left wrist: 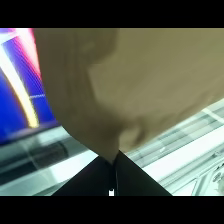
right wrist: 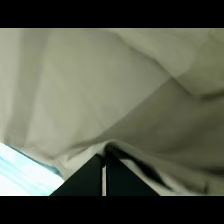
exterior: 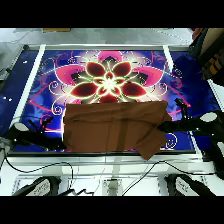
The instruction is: Fold the clothes and pants, and hang the long-sleeved shirts on hangers.
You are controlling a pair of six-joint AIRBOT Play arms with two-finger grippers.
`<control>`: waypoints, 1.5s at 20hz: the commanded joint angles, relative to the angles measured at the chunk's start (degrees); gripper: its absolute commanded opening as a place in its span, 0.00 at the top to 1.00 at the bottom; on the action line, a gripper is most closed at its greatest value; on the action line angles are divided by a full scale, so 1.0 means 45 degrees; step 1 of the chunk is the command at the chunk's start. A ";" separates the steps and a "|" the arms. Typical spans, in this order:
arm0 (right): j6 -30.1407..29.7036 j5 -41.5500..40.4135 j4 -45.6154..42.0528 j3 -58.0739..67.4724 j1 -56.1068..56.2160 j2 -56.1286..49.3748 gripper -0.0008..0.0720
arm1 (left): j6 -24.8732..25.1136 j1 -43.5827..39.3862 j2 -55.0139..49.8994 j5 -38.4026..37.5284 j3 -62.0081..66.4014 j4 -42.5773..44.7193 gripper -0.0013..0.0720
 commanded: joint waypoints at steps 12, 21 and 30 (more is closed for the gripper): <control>0.2463 -1.1953 0.3060 0.1307 0.1676 -0.1481 0.98 | 0.0049 -0.1535 -0.1773 0.9442 0.4201 -0.6445 0.95; 0.2982 -1.3406 0.3031 0.1341 0.1676 -0.3478 0.73 | 0.0053 -0.3993 -0.4279 1.2400 0.4235 -0.7028 0.18; 0.2982 -1.0210 0.2574 0.1345 0.0869 -0.3473 0.14 | -0.0767 -0.1515 -0.3993 0.7252 0.4240 -0.5100 0.02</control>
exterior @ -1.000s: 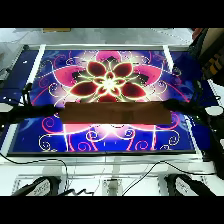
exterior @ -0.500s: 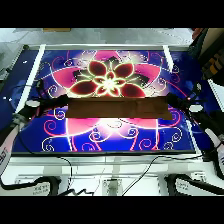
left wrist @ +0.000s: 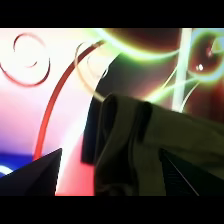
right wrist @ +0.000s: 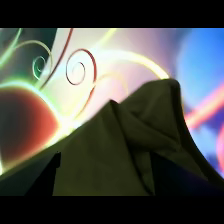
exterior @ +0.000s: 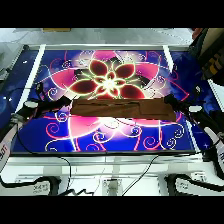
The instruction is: Fold the clothes and pants, and hang the long-sleeved shirts on hangers.
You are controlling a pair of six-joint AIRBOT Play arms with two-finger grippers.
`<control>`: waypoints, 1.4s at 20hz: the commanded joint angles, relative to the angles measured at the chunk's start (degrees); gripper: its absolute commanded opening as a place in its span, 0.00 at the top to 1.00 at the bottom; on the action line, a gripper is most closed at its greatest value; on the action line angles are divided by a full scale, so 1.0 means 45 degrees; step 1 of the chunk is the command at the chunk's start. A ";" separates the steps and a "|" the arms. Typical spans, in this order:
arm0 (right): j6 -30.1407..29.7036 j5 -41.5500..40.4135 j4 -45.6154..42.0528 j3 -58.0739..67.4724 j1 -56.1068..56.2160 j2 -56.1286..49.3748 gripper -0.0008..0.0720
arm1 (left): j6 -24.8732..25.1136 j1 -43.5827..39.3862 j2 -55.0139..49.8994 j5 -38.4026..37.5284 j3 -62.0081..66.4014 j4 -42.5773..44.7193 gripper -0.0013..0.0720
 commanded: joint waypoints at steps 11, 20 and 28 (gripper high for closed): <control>-0.0078 0.8480 -0.2603 0.3351 -0.0029 -0.0029 0.13 | -0.0724 -0.1515 -0.3381 -0.2317 0.2968 0.0520 0.43; 0.0044 0.4527 -0.2268 0.4726 0.3376 -0.0083 0.98 | -0.0257 -0.1632 -0.0928 -0.5780 0.4624 0.3361 0.96; 0.3094 0.4031 -0.2715 0.4755 0.8082 -0.2501 0.98 | -0.0257 -0.1642 0.4148 -0.7257 0.4624 0.3643 0.95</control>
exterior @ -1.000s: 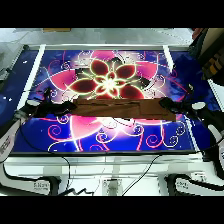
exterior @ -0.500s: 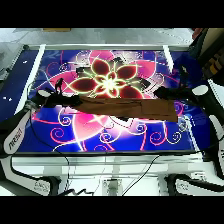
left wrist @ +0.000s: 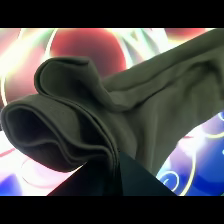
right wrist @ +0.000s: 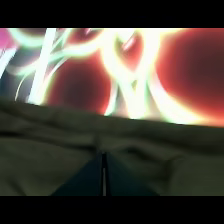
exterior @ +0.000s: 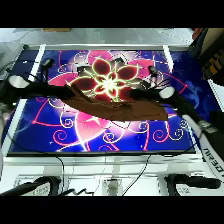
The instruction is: Fold the clothes and pants, and hang the long-sleeved shirts on hangers.
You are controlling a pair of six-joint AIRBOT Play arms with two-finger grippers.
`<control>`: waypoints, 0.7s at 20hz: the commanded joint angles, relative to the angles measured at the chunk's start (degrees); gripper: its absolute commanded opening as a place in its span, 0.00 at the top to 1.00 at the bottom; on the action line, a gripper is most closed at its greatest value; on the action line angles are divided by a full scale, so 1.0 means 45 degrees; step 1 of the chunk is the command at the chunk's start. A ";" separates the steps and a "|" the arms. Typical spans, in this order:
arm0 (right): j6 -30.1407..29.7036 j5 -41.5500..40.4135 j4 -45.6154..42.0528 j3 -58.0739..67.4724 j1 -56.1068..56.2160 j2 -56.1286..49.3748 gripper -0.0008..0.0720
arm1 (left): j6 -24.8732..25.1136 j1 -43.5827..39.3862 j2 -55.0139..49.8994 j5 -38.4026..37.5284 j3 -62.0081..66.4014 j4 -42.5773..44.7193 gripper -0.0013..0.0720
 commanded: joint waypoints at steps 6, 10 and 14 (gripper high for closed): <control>0.2715 -0.1277 0.1030 0.2657 0.5576 -0.3891 0.98 | 0.0010 -0.0126 0.2720 -0.0311 0.0019 -0.0267 0.95; 0.2754 -0.1214 0.0248 0.3973 0.6518 -0.4590 0.97 | 0.0000 -0.0151 0.2375 -0.0316 -0.0010 -0.0325 0.95; 0.2754 0.1326 -0.1797 0.3988 0.4809 -0.4284 0.97 | 0.0000 -0.0359 0.1574 -0.0306 -0.0029 -0.2671 0.95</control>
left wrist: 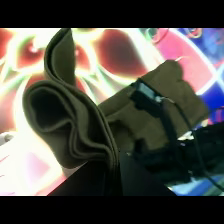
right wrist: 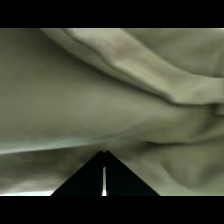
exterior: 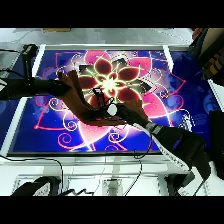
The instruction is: Fold the clothes and pants, and hang the long-sleeved shirts on hangers.
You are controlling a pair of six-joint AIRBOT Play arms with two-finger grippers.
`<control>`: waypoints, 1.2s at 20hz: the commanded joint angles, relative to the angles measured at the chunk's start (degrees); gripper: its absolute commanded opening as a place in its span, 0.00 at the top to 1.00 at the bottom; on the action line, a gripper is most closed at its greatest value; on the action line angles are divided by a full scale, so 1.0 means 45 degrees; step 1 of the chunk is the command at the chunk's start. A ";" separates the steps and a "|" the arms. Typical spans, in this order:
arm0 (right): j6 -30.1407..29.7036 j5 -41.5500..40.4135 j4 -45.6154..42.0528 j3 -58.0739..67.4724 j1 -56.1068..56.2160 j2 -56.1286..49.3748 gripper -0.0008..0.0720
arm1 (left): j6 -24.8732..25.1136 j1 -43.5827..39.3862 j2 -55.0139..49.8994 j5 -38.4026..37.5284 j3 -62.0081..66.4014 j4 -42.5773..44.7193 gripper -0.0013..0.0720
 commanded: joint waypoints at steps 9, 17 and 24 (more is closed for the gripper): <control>0.0117 0.5537 -0.3478 0.0238 -0.7766 0.3225 0.97 | 0.0010 -0.7067 -0.4396 0.5775 0.0005 -0.3818 0.95; -0.1666 0.7339 -0.4449 0.0209 -1.1069 0.3891 0.90 | 0.0015 -0.9636 -0.5882 0.8626 0.0005 -0.3750 0.01; -0.7276 0.9816 0.0233 -0.2803 -1.3124 0.3434 0.94 | 0.0010 -0.7077 -0.5081 0.6980 0.0005 -0.3769 0.01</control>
